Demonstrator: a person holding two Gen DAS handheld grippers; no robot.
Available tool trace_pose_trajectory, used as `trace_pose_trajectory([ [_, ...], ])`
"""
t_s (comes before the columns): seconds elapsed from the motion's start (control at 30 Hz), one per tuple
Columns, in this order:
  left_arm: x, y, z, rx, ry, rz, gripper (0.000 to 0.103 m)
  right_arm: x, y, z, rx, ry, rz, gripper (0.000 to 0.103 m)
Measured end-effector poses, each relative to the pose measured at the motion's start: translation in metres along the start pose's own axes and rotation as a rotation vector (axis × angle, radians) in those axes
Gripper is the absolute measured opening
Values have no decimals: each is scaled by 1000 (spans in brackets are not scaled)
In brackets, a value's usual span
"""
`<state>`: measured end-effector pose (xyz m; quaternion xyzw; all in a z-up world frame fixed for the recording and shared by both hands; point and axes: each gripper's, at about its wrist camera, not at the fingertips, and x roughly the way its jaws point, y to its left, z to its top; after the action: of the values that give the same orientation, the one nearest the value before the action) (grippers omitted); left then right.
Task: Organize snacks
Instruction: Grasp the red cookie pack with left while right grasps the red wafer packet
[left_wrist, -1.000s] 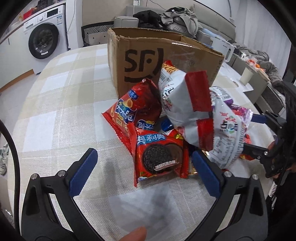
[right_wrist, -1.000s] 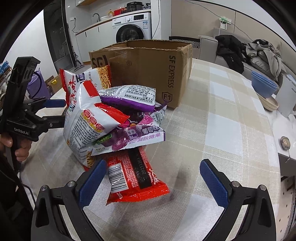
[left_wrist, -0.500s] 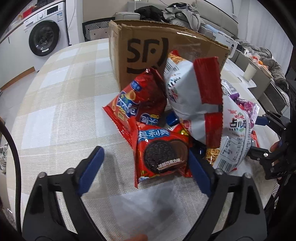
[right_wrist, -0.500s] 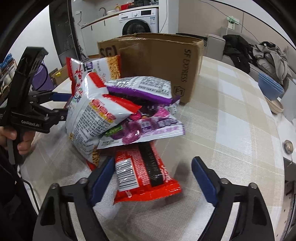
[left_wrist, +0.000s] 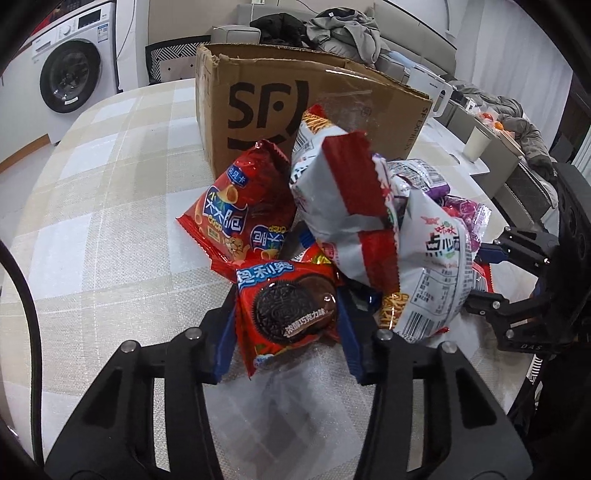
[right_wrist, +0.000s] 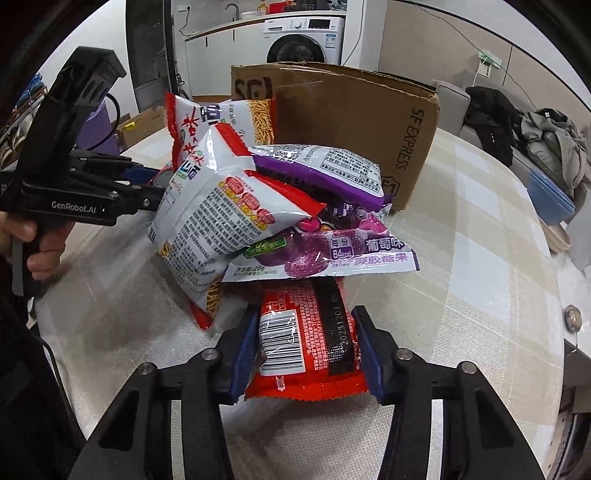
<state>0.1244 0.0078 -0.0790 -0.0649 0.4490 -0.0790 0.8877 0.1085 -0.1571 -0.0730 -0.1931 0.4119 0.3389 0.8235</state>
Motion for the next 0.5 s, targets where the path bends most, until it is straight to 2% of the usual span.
trace_pose_trajectory([
  [0.5, -27, 1, 3, -17, -53, 17, 39, -29, -6, -7, 10, -77, -49, 46],
])
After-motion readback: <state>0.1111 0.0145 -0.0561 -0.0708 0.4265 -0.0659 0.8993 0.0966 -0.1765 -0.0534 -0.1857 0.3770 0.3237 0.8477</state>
